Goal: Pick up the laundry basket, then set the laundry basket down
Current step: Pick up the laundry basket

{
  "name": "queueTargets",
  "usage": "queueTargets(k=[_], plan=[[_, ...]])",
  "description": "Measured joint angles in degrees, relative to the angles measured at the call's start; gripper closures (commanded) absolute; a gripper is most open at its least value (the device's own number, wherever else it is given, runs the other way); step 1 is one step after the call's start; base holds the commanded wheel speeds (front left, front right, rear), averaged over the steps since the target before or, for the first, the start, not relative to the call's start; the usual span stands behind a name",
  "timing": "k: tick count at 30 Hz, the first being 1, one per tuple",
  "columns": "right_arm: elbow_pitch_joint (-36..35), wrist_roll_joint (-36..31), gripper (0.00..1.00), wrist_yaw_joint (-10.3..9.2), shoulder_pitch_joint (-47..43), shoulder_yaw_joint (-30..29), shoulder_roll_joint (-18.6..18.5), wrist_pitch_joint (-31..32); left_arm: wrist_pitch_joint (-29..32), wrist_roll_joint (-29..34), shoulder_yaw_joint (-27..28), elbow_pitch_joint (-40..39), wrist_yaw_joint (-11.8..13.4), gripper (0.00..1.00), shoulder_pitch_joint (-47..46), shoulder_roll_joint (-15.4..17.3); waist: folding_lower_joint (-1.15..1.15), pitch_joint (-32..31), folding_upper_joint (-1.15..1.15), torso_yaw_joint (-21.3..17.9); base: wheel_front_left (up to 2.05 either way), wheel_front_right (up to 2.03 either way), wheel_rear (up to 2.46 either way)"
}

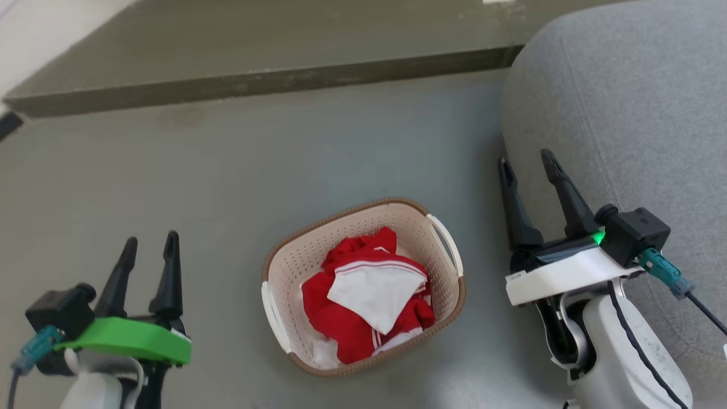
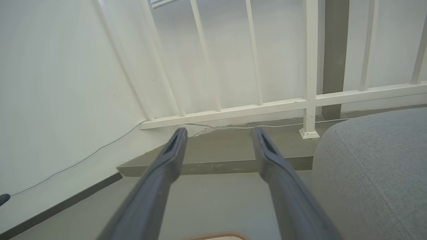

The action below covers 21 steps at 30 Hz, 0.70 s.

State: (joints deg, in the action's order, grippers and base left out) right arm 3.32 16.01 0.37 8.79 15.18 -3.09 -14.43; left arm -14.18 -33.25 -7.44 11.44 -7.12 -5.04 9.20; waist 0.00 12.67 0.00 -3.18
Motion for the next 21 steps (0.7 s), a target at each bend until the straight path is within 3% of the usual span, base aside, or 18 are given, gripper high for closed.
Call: queueTargets(k=[7, 21], plan=[[-2.0, 1.3, 0.0, -1.8, 2.5, 2.4, 0.0, 0.0, 0.1, -2.1, -0.7, 2.3, 0.0, 0.0, -4.2, 2.2, 0.0, 4.9, 0.0, -1.0, 0.0, 0.0, 0.0], [-5.2, 2.2, 0.0, -5.08, 6.5, 5.7, -0.1, -0.2, 6.1, -9.5, -4.6, 10.4, 0.0, 0.0, -9.4, 4.4, 0.01, 13.4, 0.0, -2.9, 0.0, 0.0, 0.0]])
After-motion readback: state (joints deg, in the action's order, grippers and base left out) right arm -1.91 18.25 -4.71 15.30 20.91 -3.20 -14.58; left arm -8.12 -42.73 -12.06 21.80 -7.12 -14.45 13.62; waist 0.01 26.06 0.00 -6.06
